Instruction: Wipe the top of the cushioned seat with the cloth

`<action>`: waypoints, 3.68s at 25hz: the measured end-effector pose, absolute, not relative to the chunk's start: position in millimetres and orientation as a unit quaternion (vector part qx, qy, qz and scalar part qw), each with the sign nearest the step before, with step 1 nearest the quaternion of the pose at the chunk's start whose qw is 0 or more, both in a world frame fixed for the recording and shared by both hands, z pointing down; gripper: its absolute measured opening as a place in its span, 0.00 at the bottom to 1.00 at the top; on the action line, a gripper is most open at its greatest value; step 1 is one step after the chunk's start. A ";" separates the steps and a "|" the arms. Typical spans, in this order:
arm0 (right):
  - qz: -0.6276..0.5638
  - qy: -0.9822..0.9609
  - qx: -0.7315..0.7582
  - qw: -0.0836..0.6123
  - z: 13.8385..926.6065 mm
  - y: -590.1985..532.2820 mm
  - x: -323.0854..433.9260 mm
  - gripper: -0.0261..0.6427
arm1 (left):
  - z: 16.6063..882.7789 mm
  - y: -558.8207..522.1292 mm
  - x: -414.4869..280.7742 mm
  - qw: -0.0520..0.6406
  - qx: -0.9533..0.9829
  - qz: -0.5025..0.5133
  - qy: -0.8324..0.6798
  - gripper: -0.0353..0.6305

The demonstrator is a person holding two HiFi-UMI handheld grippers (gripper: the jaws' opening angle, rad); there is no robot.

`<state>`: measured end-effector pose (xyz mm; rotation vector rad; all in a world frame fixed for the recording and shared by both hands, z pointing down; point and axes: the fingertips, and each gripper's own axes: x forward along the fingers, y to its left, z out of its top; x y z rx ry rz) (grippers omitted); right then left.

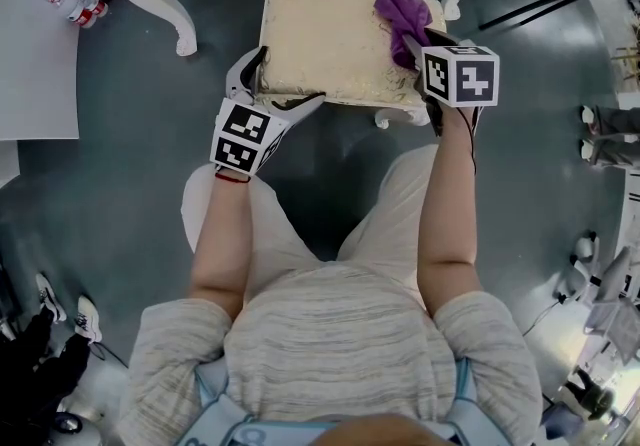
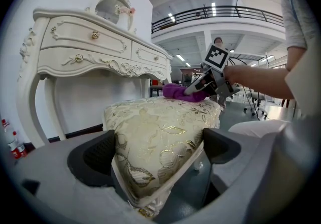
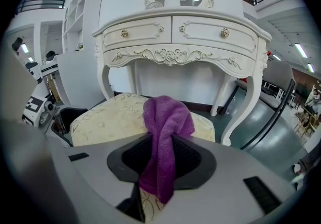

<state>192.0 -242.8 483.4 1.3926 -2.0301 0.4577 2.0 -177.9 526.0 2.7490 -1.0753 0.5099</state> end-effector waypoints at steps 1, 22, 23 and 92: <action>0.175 -0.768 0.530 0.314 483.5 -242.3 195.0 0.20 | 525.7 -177.8 2.0 0.073 0.915 0.169 -0.358 0.89; 0.173 -0.744 0.559 0.323 483.9 -236.0 248.5 0.20 | 525.4 -178.0 2.4 0.073 0.915 0.170 -0.358 0.89; 0.173 -0.742 0.561 0.325 484.0 -235.5 251.1 0.20 | 525.6 -177.9 2.4 0.073 0.915 0.170 -0.358 0.89; 0.191 -0.740 0.541 0.350 483.2 -162.5 207.3 0.20 | 523.9 -175.6 1.6 0.070 0.920 0.176 -0.344 0.89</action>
